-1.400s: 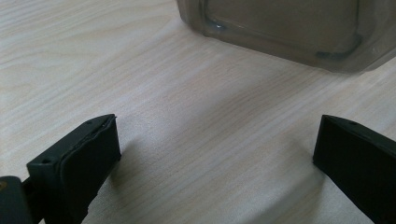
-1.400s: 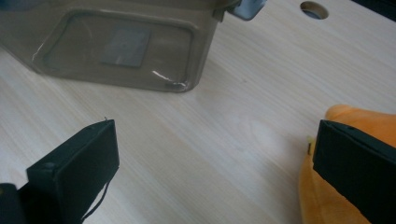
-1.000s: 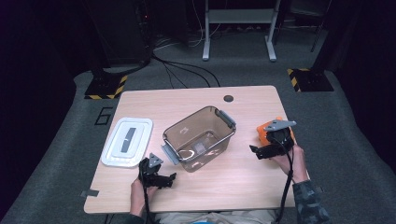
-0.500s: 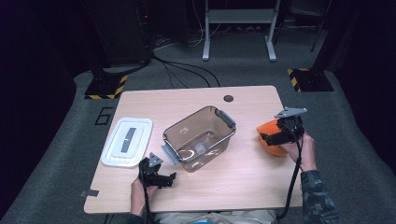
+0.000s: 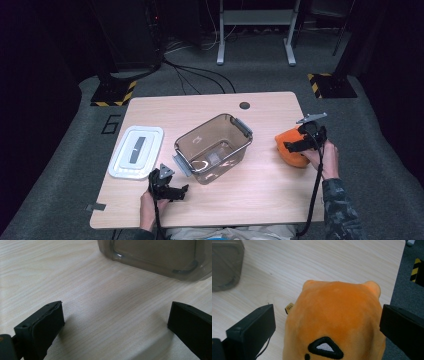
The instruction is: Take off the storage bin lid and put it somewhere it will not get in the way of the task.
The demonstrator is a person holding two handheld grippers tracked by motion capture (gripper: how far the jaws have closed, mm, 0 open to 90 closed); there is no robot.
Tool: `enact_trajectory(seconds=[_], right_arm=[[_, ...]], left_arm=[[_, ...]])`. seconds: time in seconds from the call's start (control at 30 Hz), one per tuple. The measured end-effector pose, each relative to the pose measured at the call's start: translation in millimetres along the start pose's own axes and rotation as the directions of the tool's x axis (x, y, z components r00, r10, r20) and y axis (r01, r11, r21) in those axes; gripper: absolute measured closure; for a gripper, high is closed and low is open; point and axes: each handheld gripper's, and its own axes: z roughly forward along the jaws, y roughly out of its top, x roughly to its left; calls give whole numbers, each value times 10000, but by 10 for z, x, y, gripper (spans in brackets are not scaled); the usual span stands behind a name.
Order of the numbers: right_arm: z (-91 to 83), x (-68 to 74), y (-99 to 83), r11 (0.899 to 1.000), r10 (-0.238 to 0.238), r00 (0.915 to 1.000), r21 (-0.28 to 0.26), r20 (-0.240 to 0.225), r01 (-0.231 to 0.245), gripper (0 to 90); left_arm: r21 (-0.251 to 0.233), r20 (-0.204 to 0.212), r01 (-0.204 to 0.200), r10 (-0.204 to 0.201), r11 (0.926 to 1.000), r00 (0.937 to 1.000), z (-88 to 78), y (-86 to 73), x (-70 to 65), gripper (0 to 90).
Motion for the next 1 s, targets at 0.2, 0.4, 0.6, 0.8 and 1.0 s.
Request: enact_trajectory(seconds=[0.2, 0.4, 0.6, 0.8, 1.0], right_arm=[[95, -26, -7, 9970, 215, 9991, 734, 361, -241, 143], [133, -41, -25, 9937, 571, 9968, 928, 553, -621, 331], [141, -29, -30, 9913, 589, 9973, 1149, 428, -634, 519], [125, -29, -40, 9917, 807, 9955, 959, 489, -851, 612], [72, -31, -51, 9933, 1017, 9930, 495, 600, -1048, 636]], left_arm=[[-7, 2, 25, -25, 10000, 10000, 1, 0, 0, 4], [21, -16, 25, -25, 10000, 10000, 1, 2, 2, 5], [18, -28, 36, -36, 10000, 10000, 2, 2, 2, 6], [-64, -51, 156, -156, 9999, 9999, 7, 1, -6, 5], [-62, -45, 141, -141, 9999, 9999, 7, 1, -5, 5]])
